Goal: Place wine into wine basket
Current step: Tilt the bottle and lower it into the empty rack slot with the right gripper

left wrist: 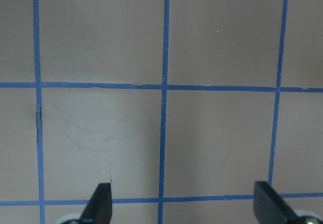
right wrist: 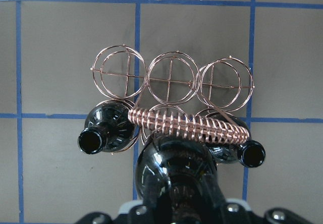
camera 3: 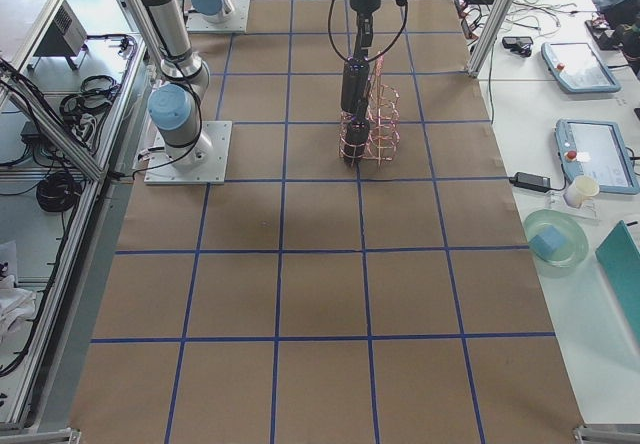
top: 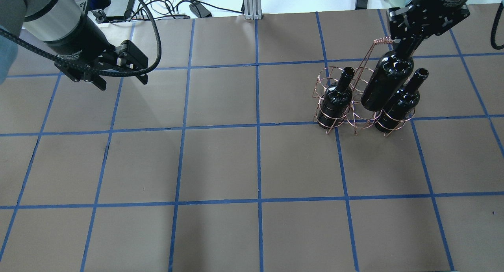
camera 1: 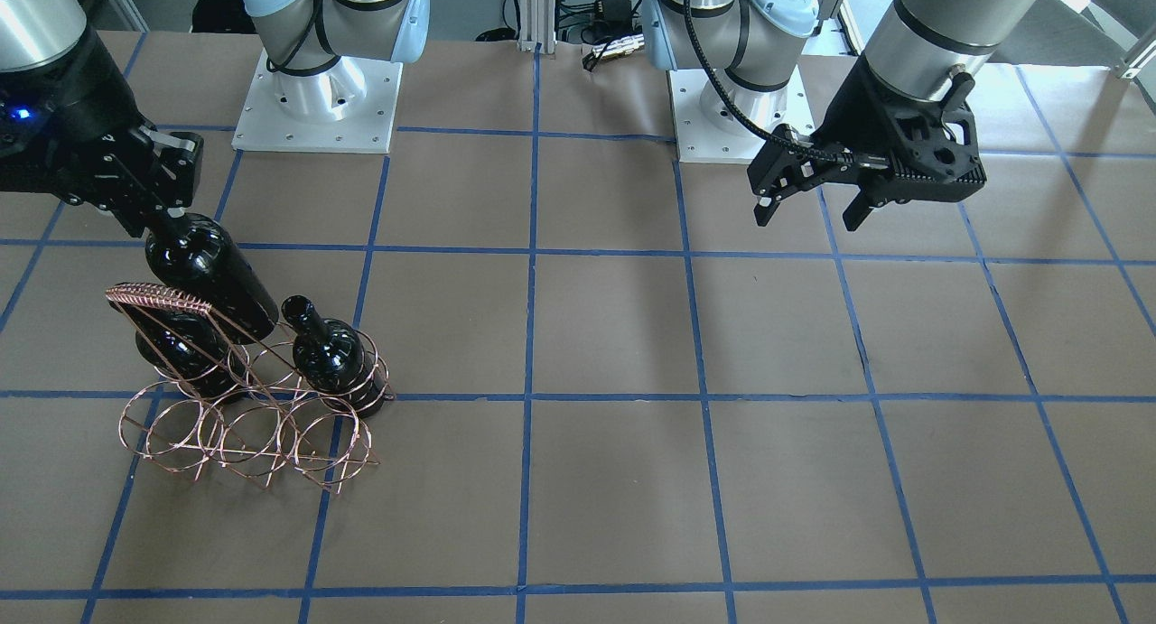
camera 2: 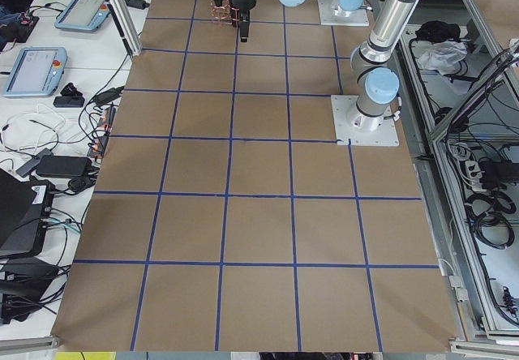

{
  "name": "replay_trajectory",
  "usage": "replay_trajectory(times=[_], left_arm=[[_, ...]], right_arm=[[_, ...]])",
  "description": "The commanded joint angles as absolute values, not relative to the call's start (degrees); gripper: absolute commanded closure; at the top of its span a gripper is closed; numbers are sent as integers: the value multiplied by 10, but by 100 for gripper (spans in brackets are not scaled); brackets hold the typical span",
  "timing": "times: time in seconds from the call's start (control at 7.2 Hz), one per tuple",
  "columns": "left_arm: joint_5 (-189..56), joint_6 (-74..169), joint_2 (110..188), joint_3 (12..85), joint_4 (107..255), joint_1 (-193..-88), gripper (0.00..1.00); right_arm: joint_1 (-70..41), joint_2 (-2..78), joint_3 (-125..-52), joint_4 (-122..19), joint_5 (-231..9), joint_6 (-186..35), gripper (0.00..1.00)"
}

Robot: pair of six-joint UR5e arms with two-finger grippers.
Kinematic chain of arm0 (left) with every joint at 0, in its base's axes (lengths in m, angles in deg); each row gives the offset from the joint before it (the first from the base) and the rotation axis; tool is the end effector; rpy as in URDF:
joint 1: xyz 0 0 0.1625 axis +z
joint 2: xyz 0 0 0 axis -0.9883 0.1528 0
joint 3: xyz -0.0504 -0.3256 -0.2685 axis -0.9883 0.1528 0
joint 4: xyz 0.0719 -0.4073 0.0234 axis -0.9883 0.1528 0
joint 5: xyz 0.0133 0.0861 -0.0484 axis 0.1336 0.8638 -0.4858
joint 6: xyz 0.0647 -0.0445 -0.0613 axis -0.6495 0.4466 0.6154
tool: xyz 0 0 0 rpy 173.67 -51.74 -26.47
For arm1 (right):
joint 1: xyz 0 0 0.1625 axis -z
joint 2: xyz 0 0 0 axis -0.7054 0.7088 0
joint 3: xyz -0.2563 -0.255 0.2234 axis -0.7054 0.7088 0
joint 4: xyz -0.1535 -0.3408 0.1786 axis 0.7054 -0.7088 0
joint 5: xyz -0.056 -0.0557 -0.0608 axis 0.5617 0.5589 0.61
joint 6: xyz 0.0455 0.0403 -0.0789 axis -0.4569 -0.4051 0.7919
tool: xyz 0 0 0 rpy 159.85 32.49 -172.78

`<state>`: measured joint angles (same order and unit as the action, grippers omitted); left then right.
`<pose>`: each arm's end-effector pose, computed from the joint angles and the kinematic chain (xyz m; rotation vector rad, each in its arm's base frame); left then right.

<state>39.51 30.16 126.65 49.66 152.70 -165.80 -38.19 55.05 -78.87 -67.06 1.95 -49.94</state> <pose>-0.0976 -0.4878 0.4933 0.0635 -3.0430 0.0620 0.0689 -0.5369 0.5199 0.0569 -3.1248 0.1530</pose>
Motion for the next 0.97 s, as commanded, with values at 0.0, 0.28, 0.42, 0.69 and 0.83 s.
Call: replay_trajectory(times=[0.0,0.28,0.42,0.69,0.83], left_arm=[[394,301,1265,497,1530,-1658,0],[394,301,1270,498,1530,-1658,0],[394,301,1273,499,1530,-1658,0],[394,301,1276,499,1531,-1663,0],[393,301,1278,499,1530,-1664,0]], right_arm=[[-382,542,-789,-684,13,-494,100],[-382,536,-795,-680,13,-479,100],[-379,537,-811,-688,15,-469,100],[-380,537,-813,-695,15,-467,100],[-379,537,-813,-697,14,-467,100]])
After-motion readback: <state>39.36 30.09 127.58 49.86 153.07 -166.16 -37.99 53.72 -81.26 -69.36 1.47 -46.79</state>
